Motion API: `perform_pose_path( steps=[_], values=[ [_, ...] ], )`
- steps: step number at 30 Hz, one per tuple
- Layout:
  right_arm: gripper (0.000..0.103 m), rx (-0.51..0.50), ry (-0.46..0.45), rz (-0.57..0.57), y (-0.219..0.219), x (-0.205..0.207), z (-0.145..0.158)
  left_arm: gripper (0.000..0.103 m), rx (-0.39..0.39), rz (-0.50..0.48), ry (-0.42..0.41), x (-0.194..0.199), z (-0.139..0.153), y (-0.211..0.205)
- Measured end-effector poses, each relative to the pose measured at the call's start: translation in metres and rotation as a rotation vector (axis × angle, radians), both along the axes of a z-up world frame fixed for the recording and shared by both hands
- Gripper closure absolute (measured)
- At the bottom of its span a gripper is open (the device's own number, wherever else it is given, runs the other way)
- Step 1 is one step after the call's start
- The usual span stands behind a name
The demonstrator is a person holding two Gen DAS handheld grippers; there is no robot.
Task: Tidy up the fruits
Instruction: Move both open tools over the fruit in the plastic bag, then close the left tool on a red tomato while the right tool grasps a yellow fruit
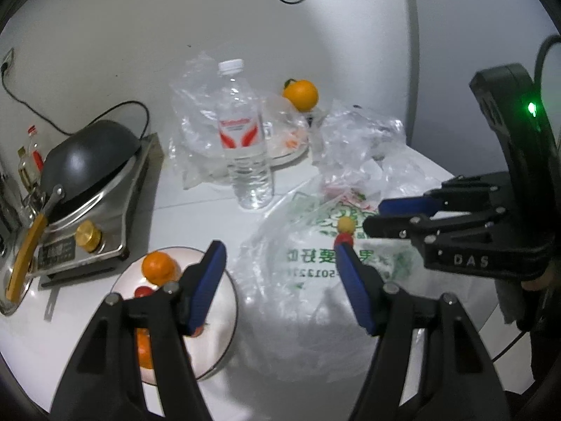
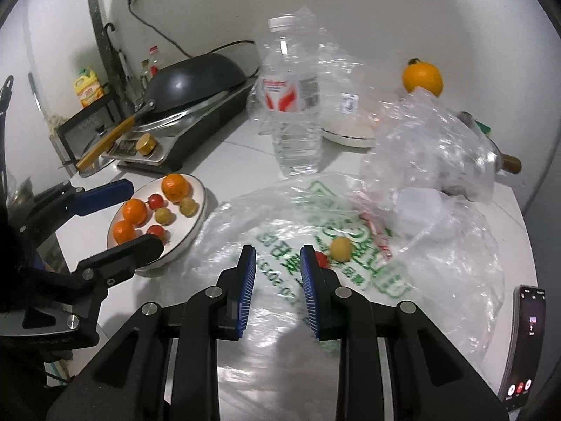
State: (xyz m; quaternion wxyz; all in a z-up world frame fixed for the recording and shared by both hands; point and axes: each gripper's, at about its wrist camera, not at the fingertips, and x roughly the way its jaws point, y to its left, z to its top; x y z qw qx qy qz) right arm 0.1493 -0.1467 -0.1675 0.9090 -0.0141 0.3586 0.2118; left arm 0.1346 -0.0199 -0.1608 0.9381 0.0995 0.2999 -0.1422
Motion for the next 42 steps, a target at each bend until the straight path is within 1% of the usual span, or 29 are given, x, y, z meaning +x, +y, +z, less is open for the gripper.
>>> perform_pose_path(
  steps=[8, 17, 23, 29, 32, 34, 40, 42],
  values=[
    [0.075, 0.027, 0.011, -0.038, -0.033, 0.005, -0.009, 0.037, 0.038, -0.029, 0.035, 0.012, -0.011, -0.03],
    [0.075, 0.053, 0.026, -0.05, -0.061, 0.017, -0.021, 0.037, 0.085, -0.054, 0.07, 0.032, -0.024, -0.064],
    [0.075, 0.072, 0.035, -0.048, -0.073, 0.027, -0.027, 0.037, 0.113, -0.07, 0.11, 0.047, -0.036, -0.083],
    [0.075, 0.08, 0.047, -0.036, -0.081, 0.036, -0.035, 0.038, 0.123, -0.075, 0.141, 0.063, -0.047, -0.094],
    [0.075, 0.086, 0.051, -0.033, -0.084, 0.04, -0.037, 0.046, 0.132, -0.079, 0.162, 0.069, -0.054, -0.098],
    [0.075, 0.087, 0.052, -0.029, -0.086, 0.042, -0.038, 0.046, 0.135, -0.082, 0.18, 0.075, -0.06, -0.101],
    [0.075, 0.095, 0.053, -0.023, -0.09, 0.045, -0.041, 0.053, 0.147, -0.082, 0.218, 0.086, -0.072, -0.106],
    [0.075, 0.096, 0.054, -0.021, -0.09, 0.046, -0.042, 0.057, 0.146, -0.083, 0.233, 0.091, -0.075, -0.107]
  ],
)
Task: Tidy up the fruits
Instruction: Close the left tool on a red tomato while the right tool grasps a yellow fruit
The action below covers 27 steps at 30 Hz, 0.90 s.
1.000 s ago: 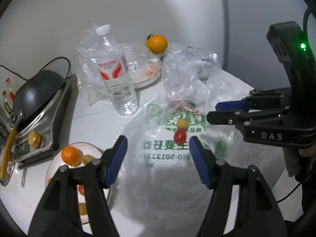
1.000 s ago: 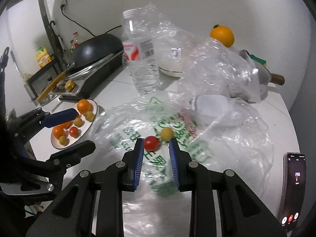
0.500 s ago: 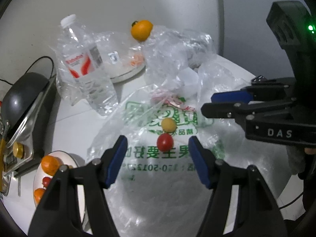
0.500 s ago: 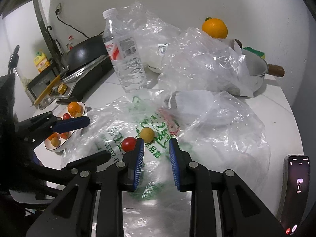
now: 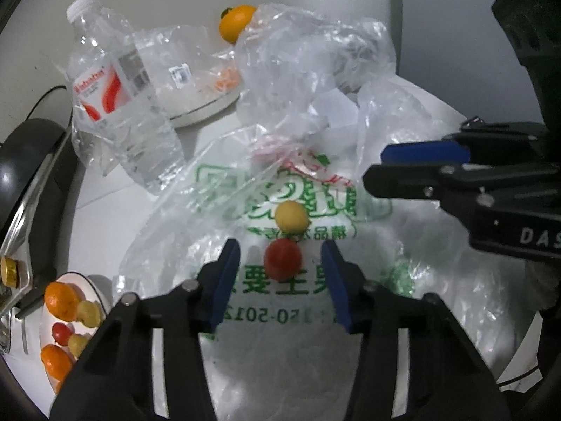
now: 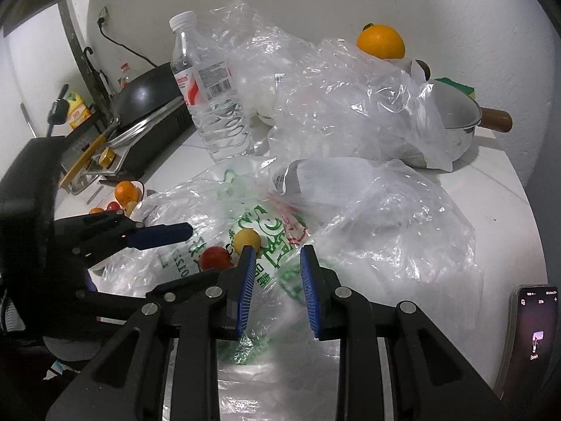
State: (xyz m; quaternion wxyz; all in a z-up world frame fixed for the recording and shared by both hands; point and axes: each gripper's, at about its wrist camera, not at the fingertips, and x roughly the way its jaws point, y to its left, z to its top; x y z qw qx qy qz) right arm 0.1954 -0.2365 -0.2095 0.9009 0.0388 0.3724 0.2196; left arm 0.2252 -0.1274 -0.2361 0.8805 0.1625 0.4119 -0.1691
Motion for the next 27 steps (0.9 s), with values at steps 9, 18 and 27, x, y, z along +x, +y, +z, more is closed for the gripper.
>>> perform_pose_path(
  steps=[9, 18, 27],
  values=[
    [0.075, -0.008, 0.01, 0.001, 0.001, 0.004, -0.002, 0.076, -0.008, -0.009, 0.073, 0.01, -0.014, 0.001],
    [0.075, -0.038, 0.02, 0.031, 0.019, 0.01, -0.002, 0.077, -0.065, -0.013, 0.046, 0.003, 0.003, 0.013],
    [0.075, -0.078, 0.05, 0.064, 0.044, 0.023, -0.007, 0.077, -0.114, 0.015, -0.018, -0.005, 0.023, 0.041]
  ],
)
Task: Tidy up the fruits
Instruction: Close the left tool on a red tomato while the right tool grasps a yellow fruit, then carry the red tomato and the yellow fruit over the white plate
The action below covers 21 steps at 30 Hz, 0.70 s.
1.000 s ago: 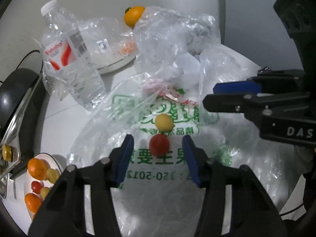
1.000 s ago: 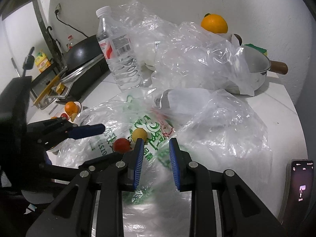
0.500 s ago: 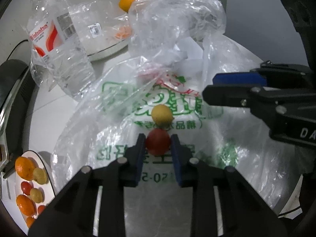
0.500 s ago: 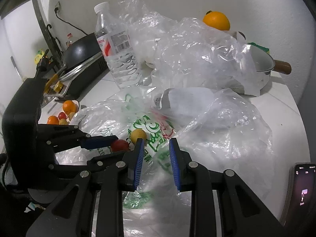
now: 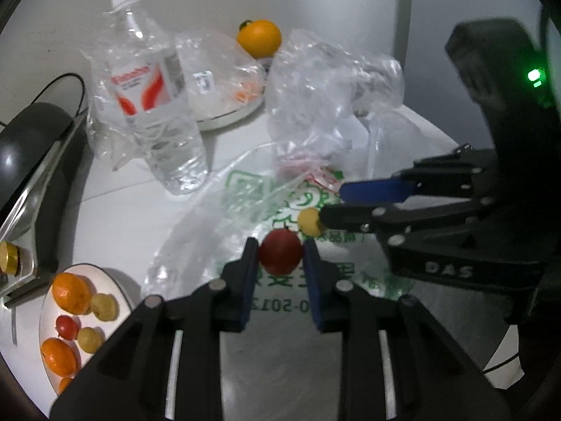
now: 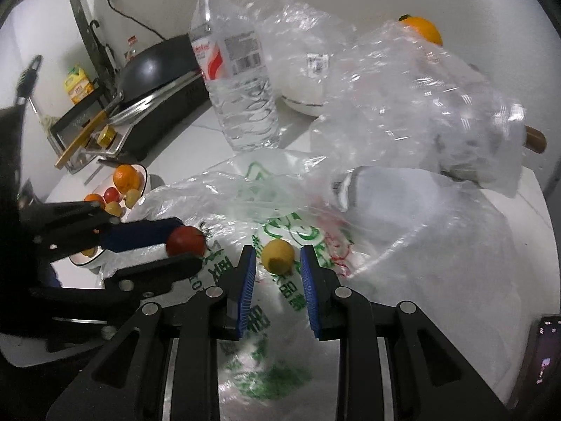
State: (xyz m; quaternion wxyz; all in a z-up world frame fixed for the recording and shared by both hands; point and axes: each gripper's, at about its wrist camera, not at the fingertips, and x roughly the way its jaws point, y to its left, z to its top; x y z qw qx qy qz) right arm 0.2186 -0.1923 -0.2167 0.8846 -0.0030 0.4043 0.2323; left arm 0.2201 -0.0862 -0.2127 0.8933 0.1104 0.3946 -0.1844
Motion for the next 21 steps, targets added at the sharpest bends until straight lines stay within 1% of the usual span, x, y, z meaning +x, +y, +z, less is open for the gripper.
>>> perform_pose_path(
  steps=[11, 18, 21],
  values=[
    [0.075, -0.06, 0.049, -0.02, 0.014, 0.013, -0.014, 0.077, -0.037, 0.011, -0.039, -0.008, 0.007, 0.02],
    [0.075, -0.096, 0.06, -0.018, 0.027, 0.018, -0.019, 0.077, -0.05, 0.018, -0.058, -0.012, 0.011, 0.029],
    [0.077, -0.114, 0.048, -0.009, 0.031, 0.016, -0.017, 0.077, -0.054, 0.025, -0.068, -0.015, 0.014, 0.034]
  ],
)
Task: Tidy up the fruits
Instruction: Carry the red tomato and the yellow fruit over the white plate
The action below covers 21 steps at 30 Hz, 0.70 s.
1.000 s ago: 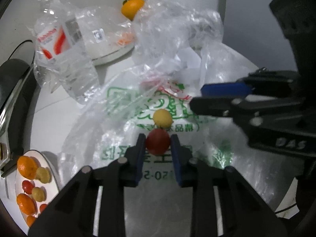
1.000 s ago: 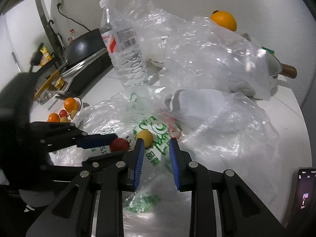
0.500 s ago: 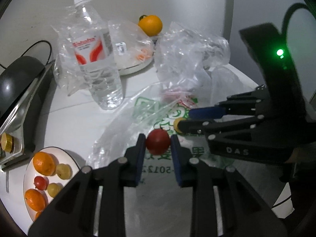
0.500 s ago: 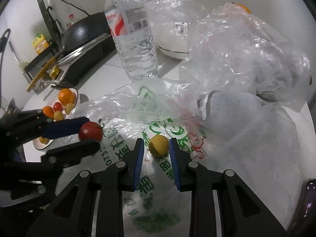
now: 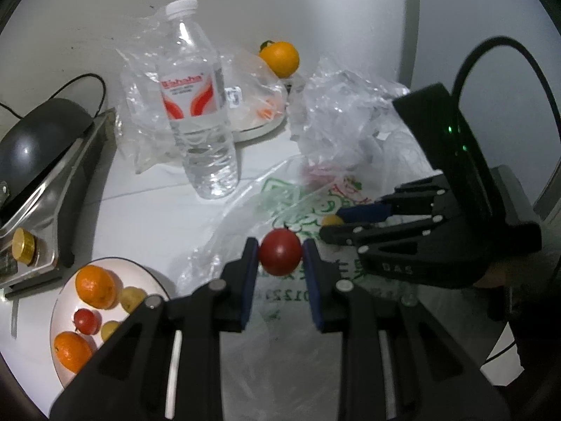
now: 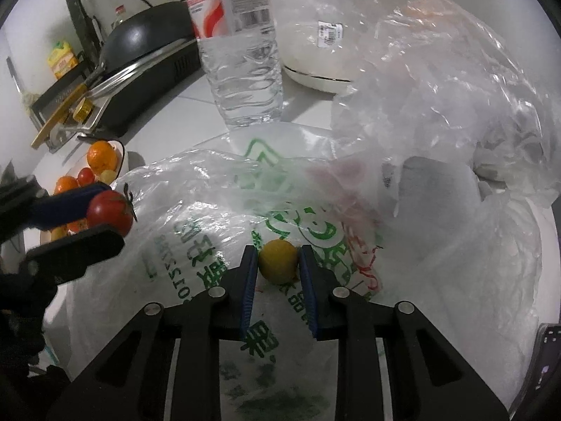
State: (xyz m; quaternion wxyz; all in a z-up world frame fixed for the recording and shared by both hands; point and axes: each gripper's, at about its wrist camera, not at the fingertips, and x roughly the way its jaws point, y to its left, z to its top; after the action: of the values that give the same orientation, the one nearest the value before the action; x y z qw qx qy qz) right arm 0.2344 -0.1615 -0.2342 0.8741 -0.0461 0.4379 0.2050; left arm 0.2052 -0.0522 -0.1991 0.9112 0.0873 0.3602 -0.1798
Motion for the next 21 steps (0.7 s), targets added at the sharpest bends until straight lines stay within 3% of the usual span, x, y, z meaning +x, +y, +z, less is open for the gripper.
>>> perform_pose_path(
  steps=[21],
  values=[
    [0.077, -0.015, -0.124, 0.013, 0.042, -0.056, 0.054, 0.077, -0.051, 0.028, -0.106, -0.056, 0.034, 0.043]
  ],
)
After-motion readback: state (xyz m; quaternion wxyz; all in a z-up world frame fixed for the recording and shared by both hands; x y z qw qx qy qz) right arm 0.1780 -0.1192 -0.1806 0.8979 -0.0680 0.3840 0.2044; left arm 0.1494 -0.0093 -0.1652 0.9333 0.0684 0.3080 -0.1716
